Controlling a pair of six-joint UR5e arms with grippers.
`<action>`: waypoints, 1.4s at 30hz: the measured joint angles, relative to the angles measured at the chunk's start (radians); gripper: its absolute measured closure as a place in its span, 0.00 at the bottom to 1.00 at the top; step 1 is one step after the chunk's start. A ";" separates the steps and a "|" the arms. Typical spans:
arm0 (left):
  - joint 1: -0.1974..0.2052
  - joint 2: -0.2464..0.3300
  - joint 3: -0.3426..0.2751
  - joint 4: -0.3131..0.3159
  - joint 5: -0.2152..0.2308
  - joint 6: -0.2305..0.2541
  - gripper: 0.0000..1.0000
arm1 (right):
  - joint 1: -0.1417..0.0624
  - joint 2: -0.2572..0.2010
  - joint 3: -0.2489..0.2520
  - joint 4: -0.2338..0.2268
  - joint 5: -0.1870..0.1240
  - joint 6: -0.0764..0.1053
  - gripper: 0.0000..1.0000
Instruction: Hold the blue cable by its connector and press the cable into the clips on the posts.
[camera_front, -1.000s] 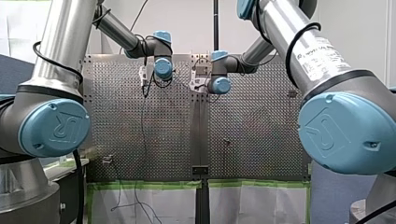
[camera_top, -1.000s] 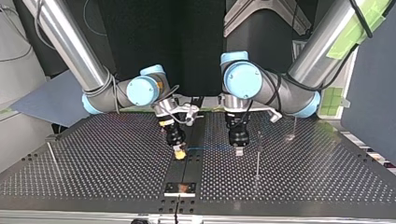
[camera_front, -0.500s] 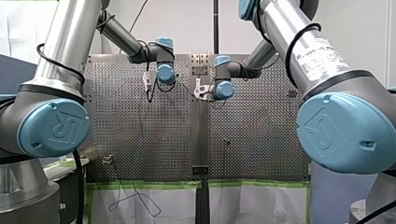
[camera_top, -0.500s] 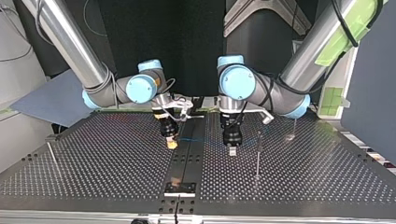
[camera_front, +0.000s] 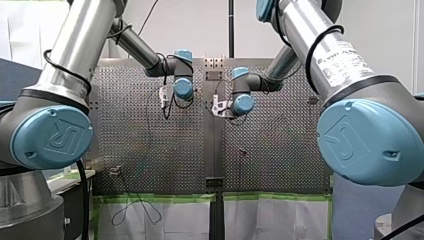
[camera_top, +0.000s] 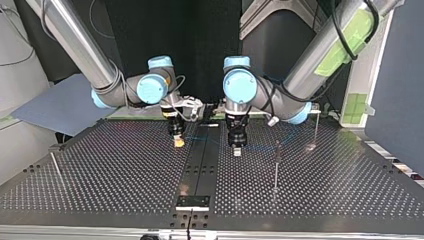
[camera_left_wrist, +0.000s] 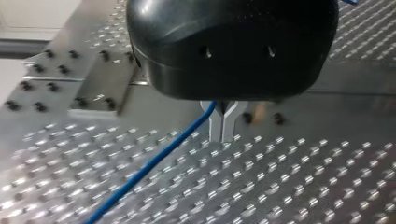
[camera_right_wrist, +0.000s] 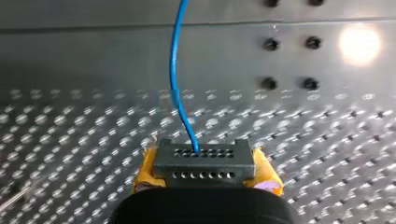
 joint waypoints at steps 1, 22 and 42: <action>-0.004 -0.006 -0.001 0.000 0.000 -0.001 1.00 | 0.000 0.000 0.007 -0.001 0.002 -0.003 1.00; -0.124 -0.080 -0.075 0.088 -0.041 -0.037 1.00 | -0.021 -0.081 0.207 -0.109 0.031 -0.025 1.00; -0.209 -0.193 -0.078 0.212 -0.077 -0.052 1.00 | -0.087 -0.081 0.390 -0.264 0.024 -0.015 1.00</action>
